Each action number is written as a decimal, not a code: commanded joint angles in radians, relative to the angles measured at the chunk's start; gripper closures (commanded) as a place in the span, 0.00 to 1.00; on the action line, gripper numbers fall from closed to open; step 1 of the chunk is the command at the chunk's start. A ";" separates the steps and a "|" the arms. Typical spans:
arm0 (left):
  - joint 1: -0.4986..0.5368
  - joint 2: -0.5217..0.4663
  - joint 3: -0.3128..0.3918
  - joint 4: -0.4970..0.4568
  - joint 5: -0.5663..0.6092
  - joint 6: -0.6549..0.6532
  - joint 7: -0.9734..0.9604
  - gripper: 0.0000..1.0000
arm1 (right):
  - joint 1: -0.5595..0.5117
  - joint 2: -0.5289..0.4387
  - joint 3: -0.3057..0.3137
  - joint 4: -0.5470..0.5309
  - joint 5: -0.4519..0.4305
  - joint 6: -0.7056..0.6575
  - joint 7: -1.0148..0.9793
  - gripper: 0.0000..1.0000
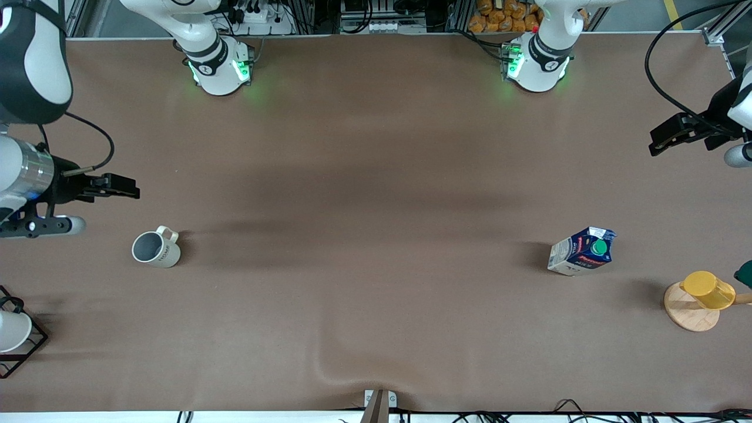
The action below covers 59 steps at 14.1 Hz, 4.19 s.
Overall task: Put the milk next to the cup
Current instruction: 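Move the left gripper down over the blue milk carton, then grasp the milk carton with the left gripper while the right gripper grasps the mug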
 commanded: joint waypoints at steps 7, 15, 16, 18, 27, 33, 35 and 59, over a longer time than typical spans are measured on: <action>-0.001 0.022 0.002 0.023 -0.040 -0.017 0.034 0.00 | -0.001 -0.230 -0.005 -0.204 -0.016 0.076 0.017 0.00; 0.010 0.238 0.005 0.027 -0.028 0.150 0.258 0.00 | -0.003 -0.204 -0.005 -0.199 -0.013 0.130 0.009 0.00; 0.007 0.251 0.004 0.026 -0.023 0.163 0.258 0.00 | -0.011 -0.190 -0.005 -0.199 -0.013 0.131 0.005 0.00; 0.007 0.280 0.004 0.026 -0.020 0.202 0.261 0.00 | -0.046 -0.154 -0.006 -0.199 -0.008 0.139 -0.035 0.00; -0.006 0.444 -0.004 0.024 0.047 0.342 0.259 0.00 | -0.210 0.056 -0.008 -0.193 0.009 0.278 -0.336 0.06; -0.012 0.475 -0.004 0.021 0.050 0.351 0.267 0.00 | -0.216 0.185 -0.011 -0.199 0.009 0.410 -0.338 0.10; -0.010 0.487 -0.004 0.021 0.050 0.351 0.272 0.00 | -0.213 0.218 -0.011 -0.201 0.007 0.441 -0.338 0.11; -0.010 0.516 -0.001 0.007 0.050 0.342 0.268 0.43 | -0.199 0.307 -0.003 -0.325 0.016 0.676 -0.328 1.00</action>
